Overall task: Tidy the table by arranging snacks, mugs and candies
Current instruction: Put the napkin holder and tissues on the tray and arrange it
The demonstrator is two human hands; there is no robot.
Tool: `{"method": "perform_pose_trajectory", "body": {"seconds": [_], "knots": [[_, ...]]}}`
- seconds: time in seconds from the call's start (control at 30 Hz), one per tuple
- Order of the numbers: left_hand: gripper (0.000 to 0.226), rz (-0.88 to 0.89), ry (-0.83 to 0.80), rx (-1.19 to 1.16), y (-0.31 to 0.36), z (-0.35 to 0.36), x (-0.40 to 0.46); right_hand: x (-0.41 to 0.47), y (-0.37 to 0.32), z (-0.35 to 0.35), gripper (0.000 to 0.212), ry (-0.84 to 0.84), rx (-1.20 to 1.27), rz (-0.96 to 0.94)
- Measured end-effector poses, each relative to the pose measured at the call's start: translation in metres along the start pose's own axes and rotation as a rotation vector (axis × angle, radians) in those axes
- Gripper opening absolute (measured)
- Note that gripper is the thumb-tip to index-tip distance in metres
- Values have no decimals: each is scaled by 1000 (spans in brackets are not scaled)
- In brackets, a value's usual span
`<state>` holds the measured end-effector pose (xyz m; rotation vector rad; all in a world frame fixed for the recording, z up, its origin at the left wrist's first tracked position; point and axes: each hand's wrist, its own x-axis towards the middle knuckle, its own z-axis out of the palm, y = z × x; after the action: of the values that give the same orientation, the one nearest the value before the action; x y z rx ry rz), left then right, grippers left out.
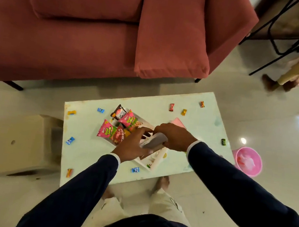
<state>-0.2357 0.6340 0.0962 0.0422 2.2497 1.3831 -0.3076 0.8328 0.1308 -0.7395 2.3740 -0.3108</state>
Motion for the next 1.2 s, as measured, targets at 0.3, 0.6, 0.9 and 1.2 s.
{"method": "perform_pose_trajectory", "body": {"seconds": [0.3, 0.6, 0.9, 1.2], "knots": [[71, -294, 275, 73, -82, 121, 81, 76, 149, 118, 47, -88, 63, -78], [53, -351, 324, 56, -169, 178, 86, 151, 195, 206, 65, -73, 10, -144], [39, -275, 280, 120, -182, 166, 92, 163, 198, 222, 78, 18, -57, -214], [30, -285, 504, 346, -207, 61, 116, 110, 194, 257, 57, 318, 808, 834]]}}
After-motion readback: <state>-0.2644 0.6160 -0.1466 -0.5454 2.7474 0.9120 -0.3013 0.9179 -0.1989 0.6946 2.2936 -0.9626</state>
